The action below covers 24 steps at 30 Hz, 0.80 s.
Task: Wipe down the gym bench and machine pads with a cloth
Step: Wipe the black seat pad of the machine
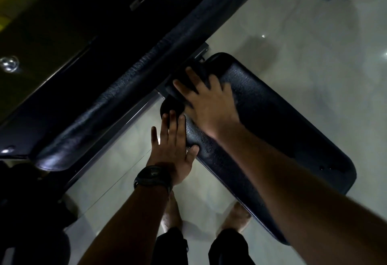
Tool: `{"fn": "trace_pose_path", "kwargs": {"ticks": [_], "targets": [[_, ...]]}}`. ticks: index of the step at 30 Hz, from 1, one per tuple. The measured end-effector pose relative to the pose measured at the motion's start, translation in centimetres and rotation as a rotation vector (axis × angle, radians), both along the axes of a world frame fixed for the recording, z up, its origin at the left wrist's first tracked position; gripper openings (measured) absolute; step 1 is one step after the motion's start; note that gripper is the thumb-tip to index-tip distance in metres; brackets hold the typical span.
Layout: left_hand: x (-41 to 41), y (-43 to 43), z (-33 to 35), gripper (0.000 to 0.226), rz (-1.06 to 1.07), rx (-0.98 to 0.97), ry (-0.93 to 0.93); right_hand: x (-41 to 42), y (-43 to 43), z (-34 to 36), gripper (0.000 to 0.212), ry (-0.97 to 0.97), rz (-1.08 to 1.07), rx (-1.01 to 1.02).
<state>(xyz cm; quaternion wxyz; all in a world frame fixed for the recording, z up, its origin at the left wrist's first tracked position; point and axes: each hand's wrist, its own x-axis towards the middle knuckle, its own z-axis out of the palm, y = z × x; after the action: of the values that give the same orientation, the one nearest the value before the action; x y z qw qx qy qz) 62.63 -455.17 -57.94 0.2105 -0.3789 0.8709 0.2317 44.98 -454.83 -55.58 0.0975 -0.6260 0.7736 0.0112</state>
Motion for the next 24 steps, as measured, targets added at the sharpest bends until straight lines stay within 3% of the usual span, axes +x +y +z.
{"fn": "trace_pose_path", "kwargs": {"ticks": [2,7,9,13,15,17,21,22,24], "targets": [[0.2,0.1,-0.2,0.080,0.006,-0.016,0.047,-3.0,-0.9,0.1,0.067,0.031,-0.031,0.041],[0.4,0.1,-0.4,0.082,0.010,-0.024,0.059,-0.6,1.1,0.2,0.067,-0.023,-0.765,-0.078],[0.3,-0.2,-0.2,0.081,0.000,-0.021,0.023,1.8,0.4,0.7,0.067,-0.029,-0.748,-0.048],[0.1,-0.2,0.0,0.081,0.011,0.007,0.002,-0.4,-2.8,0.8,0.065,-0.012,-0.158,0.021],[0.1,-0.2,-0.1,0.082,0.014,0.008,0.032,-3.6,-3.6,0.5,0.063,0.067,-0.025,0.070],[0.4,-0.1,-0.2,0.081,0.012,0.005,0.040,-5.5,-2.9,-0.1,0.065,0.091,-0.174,0.029],[0.5,-0.3,-0.3,0.081,0.001,-0.005,0.045,-3.5,0.5,-0.7,0.066,0.010,-0.848,-0.151],[0.5,-0.3,-0.3,0.082,0.007,-0.008,0.056,-1.8,1.2,-0.5,0.067,0.007,-0.911,-0.143],[0.6,-0.3,-0.5,0.085,0.011,-0.017,0.051,2.0,2.9,-0.1,0.069,0.014,-0.796,-0.109]]}}
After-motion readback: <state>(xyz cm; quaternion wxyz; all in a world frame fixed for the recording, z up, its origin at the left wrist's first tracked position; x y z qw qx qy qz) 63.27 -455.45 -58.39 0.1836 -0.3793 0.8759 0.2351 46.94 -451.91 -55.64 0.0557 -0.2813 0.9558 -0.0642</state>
